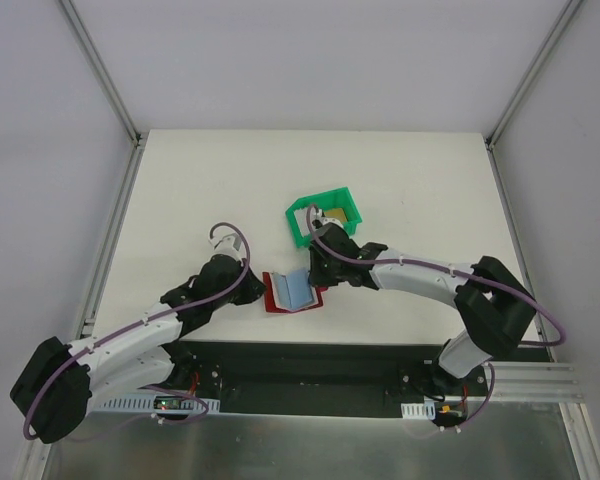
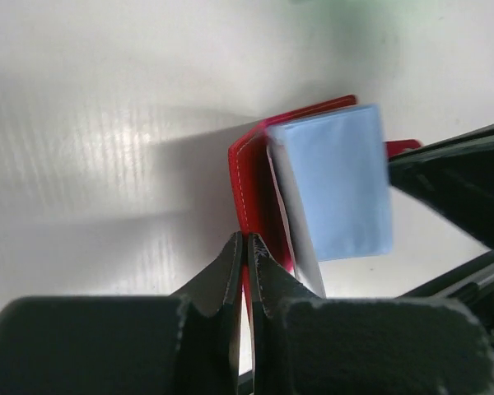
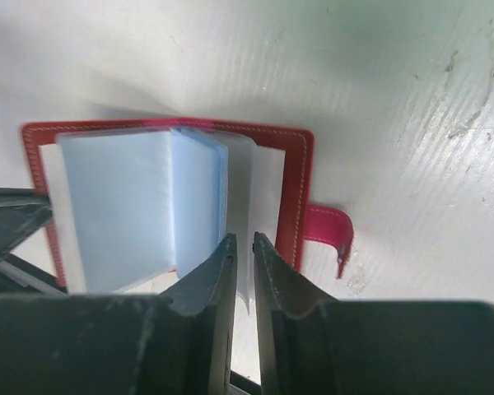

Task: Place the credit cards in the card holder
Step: Turn over the card slot in the card holder.

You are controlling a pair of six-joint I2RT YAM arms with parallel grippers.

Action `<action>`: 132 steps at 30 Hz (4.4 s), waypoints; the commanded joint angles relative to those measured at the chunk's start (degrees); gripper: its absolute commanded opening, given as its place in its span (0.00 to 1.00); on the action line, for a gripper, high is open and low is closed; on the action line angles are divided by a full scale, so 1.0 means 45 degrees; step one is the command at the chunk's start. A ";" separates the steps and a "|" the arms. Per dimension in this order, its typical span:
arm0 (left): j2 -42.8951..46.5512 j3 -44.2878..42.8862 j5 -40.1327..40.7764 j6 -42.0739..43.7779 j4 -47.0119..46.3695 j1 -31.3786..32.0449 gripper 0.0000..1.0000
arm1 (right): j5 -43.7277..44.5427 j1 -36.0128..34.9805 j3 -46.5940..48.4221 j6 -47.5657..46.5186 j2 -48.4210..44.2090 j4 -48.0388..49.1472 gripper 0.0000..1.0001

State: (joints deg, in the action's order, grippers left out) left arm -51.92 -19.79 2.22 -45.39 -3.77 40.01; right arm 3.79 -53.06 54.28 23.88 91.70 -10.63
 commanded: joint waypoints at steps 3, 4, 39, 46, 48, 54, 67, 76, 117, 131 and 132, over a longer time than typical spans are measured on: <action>-0.0375 0.0706 0.0756 -0.0421 0.0389 -0.0024 0.00 | -0.0038 0.0130 -0.0050 -0.0169 -0.0748 -0.0024 0.18; -0.0434 0.0861 0.0834 -0.0499 0.0350 -0.0024 0.00 | -0.0506 0.0169 -0.0167 -0.0189 -0.0768 0.0444 0.19; -0.1472 0.0883 0.0562 -0.0853 -0.1213 -0.0024 0.00 | -0.0921 -0.0006 0.0944 -0.0267 0.0128 -0.0485 0.20; 0.0091 -0.0209 -0.0081 0.0123 -0.0686 -0.0004 0.00 | -0.0492 0.0033 0.0712 -0.0034 0.0677 -0.0860 0.19; 0.0073 -0.0581 -0.0452 0.0319 -0.0647 0.0054 0.00 | -0.0219 0.0072 0.0885 -0.0014 0.0890 -0.1150 0.18; -0.0589 -0.1480 -0.1274 0.0808 -0.0627 0.0464 0.00 | 0.0797 0.0208 0.0966 0.0220 0.1205 -0.2559 0.16; -0.3190 -0.2576 -0.0572 0.0595 0.0095 0.1363 0.00 | 0.0329 0.0755 -0.0147 0.0456 0.0776 -0.1505 0.17; -0.1510 0.0430 0.0971 -0.0890 -0.0040 0.0973 0.00 | 0.0584 0.0990 -0.0656 0.0104 -0.1216 -0.0842 0.18; -0.2211 0.0883 0.1011 -0.0695 -0.1173 0.0933 0.00 | -0.3535 0.0892 -0.0636 0.1157 0.1457 0.1012 0.16; -0.3306 0.0570 0.0737 -0.0715 -0.1662 0.0758 0.00 | -0.6487 0.0892 -0.0579 0.1980 0.1968 0.5194 0.19; -0.3306 0.0609 0.0757 -0.0734 -0.1681 0.0738 0.00 | -0.6603 0.0834 -0.0462 0.1843 0.1850 0.5253 0.20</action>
State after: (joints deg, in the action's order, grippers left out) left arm -65.10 -16.97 6.50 -48.82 -12.16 43.83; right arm -20.45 -48.05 51.57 31.94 101.43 5.45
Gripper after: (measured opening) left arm 0.006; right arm 0.187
